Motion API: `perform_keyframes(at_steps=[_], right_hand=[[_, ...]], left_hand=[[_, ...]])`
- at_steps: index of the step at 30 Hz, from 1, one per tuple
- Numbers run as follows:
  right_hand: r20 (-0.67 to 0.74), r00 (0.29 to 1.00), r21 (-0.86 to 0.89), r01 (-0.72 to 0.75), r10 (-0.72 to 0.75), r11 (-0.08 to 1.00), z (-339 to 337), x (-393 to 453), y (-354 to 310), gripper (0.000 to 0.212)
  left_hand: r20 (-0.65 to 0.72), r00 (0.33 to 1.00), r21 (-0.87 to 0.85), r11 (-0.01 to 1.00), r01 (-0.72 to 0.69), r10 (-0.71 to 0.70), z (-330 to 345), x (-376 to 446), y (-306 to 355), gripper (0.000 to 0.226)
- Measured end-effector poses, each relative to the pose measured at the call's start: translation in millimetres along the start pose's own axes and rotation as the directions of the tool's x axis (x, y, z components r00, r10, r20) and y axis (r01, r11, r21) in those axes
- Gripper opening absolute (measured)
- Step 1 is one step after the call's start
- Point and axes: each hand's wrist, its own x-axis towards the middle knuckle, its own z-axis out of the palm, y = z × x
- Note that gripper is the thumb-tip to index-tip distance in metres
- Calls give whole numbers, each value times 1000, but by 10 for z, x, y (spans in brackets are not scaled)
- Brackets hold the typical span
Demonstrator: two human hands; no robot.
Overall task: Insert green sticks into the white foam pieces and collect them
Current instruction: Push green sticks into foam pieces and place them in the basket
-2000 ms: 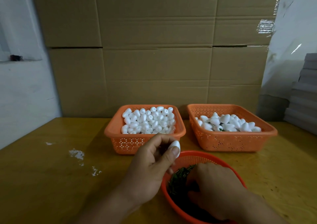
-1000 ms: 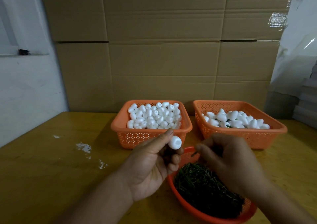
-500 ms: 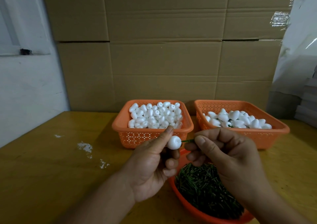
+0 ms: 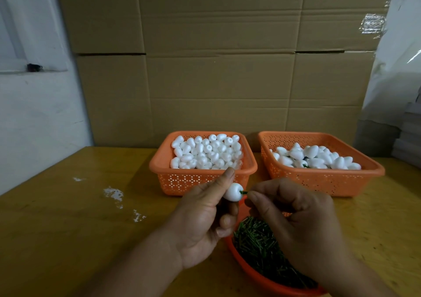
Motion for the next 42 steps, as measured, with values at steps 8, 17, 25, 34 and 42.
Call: perform_keyframes(at_steps=[8,17,25,34,42], right_hand=[[70,997,-47,25,-22,999,-17,9,-27,12],[62,998,-85,-25,30,996,-19,4,-17,17],[3,998,30,-62,62,998,22,-18,-22,6],[-13,998,30,-63,63,998,89,-63,-30,2],[3,998,28,-58,58,998,109,-77,-26,8]], left_hand=[[-19,998,72,996,-56,58,5,1,-11,33],[28,979,145,968,-204,202,-4,-10,3,29],[113,935,184,918,-352,336,-39,7,-11,15],[124,845,394,756,-522,519,-46,-2,-30,19],[191,817,400,717,-571,544,-58,-5,33,14]])
